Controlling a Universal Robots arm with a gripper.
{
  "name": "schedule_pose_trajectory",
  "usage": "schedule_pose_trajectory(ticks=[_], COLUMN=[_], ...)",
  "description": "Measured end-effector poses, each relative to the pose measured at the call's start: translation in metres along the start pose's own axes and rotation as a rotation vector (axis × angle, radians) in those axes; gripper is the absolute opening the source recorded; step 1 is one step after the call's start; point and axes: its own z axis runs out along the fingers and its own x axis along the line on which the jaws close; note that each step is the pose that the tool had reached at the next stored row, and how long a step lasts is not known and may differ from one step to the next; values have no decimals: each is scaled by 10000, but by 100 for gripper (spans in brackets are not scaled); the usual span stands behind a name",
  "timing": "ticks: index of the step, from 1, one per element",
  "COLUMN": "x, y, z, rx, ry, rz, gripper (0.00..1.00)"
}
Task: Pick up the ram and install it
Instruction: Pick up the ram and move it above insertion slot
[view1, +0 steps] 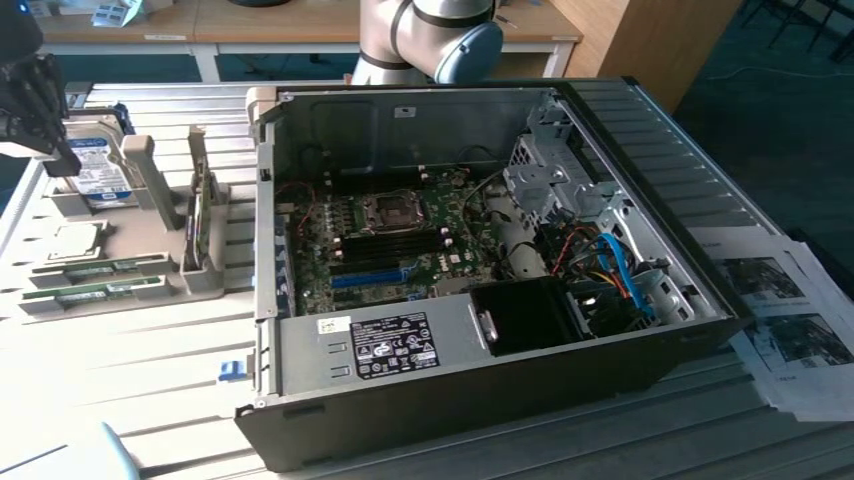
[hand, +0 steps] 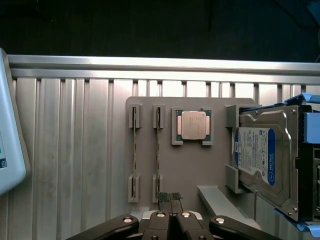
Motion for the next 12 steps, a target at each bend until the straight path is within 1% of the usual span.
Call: schedule_pose_trajectory(ticks=[12], x=[0], y=[-1], z=[79], rx=[-1], ry=[1], rz=[0], gripper=[10])
